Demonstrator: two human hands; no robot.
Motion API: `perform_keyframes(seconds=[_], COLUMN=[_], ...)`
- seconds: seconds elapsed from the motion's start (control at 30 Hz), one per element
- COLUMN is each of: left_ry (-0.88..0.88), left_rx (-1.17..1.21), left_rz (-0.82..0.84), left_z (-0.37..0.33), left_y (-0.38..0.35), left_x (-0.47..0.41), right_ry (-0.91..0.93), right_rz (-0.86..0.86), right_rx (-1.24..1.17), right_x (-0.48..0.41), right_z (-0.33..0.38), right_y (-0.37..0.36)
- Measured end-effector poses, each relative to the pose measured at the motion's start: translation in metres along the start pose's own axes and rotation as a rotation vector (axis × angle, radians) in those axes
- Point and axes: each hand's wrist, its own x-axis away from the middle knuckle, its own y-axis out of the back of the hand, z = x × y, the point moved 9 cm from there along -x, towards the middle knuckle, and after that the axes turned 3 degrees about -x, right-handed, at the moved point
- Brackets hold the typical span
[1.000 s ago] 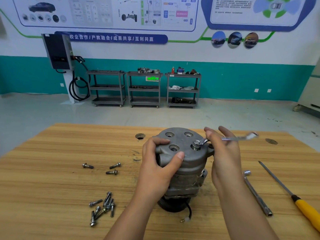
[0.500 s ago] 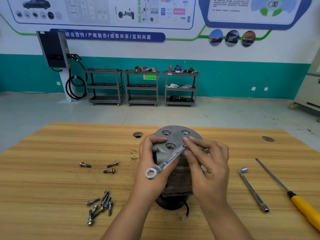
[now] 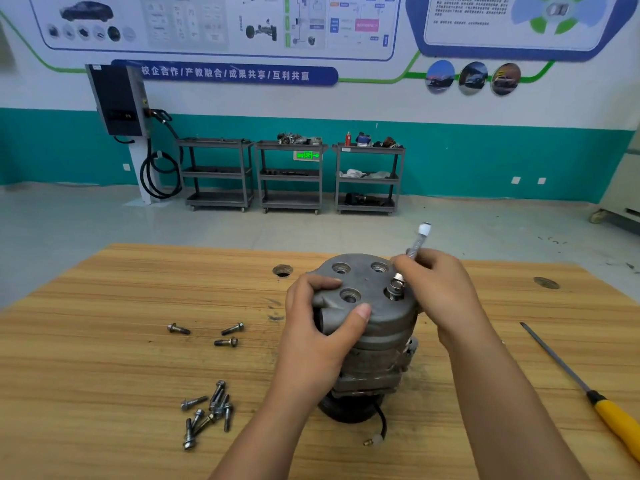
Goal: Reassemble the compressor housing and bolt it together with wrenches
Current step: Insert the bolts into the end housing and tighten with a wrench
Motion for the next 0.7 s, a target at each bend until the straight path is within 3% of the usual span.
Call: perform_keyframes(seconds=[0.13,0.23,0.33,0.5,0.6,0.7], left_ry=[0.009,0.010,0.009,0.012,-0.024,-0.019], left_rx=[0.001,0.007,0.007,0.008,-0.041,-0.040], left_rz=[-0.005,-0.016,-0.034,-0.007,-0.026,-0.029], left_z=[0.000,0.000,0.002,0.004,0.001,0.001], left_y=[-0.002,-0.002,-0.001,-0.005,-0.003,-0.003], left_x=[-0.001,-0.002,-0.002,-0.003,-0.003,-0.003], right_ry=[-0.044,0.134,0.340,0.762,0.818,0.764], right_rz=[-0.152,-0.317,-0.382,-0.254,-0.301,-0.335], right_rx=[-0.863,-1.074,-0.831,-0.243,-0.111,-0.050], right_x=[0.028,0.054,0.077,0.101,0.096,0.081], right_z=[-0.025,-0.026,-0.016,0.007,0.024,0.044], right_y=[0.002,0.009,0.016,0.004,0.004,0.006])
